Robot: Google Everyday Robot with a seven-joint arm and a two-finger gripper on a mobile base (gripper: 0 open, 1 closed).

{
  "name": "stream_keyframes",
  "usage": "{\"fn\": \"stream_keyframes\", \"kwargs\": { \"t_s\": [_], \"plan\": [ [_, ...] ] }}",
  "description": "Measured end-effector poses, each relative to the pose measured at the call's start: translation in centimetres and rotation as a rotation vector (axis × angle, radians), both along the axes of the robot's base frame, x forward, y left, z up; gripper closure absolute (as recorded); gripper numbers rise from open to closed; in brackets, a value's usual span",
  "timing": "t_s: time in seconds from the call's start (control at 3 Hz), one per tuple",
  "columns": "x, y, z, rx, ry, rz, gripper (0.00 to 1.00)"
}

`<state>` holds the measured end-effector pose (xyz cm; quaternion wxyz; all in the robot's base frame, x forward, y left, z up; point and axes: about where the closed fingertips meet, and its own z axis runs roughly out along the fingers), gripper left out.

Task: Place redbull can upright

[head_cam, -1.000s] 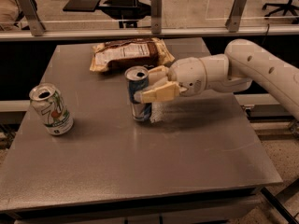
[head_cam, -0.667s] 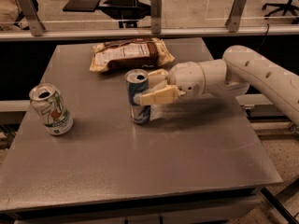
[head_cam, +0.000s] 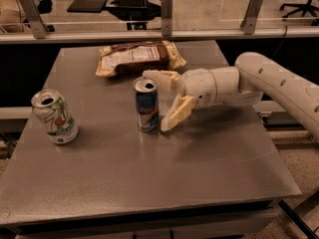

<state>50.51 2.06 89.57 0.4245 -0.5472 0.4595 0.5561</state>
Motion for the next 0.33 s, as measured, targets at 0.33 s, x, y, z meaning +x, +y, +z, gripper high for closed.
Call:
{"fn": "stream_keyframes", "kwargs": {
  "t_s": [0.33],
  "plan": [
    [0.00, 0.01, 0.00, 0.000, 0.000, 0.000, 0.00]
  ]
}}
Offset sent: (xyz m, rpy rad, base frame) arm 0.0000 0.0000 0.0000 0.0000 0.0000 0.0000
